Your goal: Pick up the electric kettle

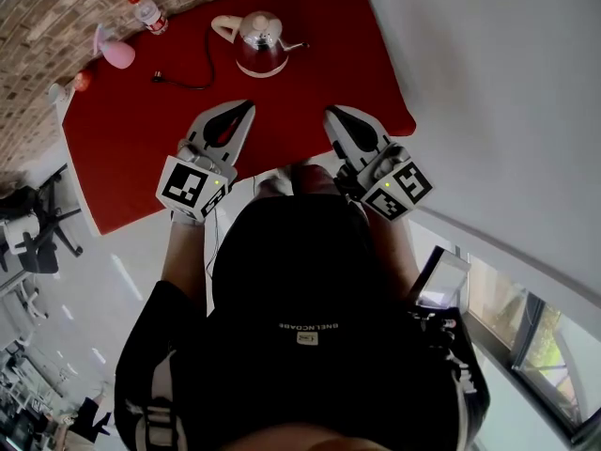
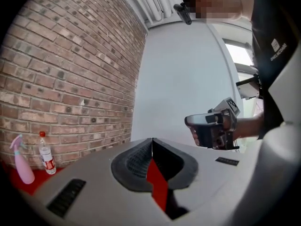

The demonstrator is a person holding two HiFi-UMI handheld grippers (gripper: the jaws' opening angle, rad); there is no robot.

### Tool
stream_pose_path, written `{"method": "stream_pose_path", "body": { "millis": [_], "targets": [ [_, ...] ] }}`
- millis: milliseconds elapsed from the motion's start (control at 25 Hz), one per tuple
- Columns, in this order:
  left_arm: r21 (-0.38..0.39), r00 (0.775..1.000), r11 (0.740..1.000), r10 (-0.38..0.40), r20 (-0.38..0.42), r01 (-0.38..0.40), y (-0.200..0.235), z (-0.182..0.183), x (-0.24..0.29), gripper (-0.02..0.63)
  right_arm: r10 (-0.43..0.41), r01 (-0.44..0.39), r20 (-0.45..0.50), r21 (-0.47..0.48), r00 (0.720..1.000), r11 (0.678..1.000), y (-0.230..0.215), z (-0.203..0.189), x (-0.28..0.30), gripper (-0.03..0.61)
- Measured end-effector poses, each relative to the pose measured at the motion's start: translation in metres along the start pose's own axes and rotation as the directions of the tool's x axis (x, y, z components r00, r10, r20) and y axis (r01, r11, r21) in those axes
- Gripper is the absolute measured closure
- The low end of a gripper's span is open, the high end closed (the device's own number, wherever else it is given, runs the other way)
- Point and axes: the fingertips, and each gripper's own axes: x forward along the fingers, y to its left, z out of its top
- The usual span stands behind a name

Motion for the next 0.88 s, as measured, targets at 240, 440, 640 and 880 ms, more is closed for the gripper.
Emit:
{"method": "stream_pose_path", "body": {
  "millis": [240,440,640,880],
  "targets": [
    [-0.021,0.996,0.996,0.088,-0.019,-0.088,0.038,-0.012,0.007,0.620,0.002,-0.002,-0.038,0.006,0.999,1.000,-0.016,-0.001,0.015,0.577],
    [-0.038,0.988,0.988,0.150,-0.035,-0.152,0.065,-0.024,0.012,0.611,0.026,-0.027,-0.069,-0.013,0.997,1.000,-0.024,-0.002,0.025,0.577],
    [-0.049,0.972,0.972,0.227,-0.055,-0.229,0.097,-0.035,0.015,0.572,0.024,-0.025,-0.097,-0.016,0.995,1.000,-0.033,-0.003,0.032,0.577],
    [-0.051,0.947,0.950,0.302,-0.105,-0.309,0.138,-0.062,0.025,0.514,0.002,-0.003,-0.120,-0.012,0.993,1.000,-0.050,-0.008,0.033,0.576]
  ]
}}
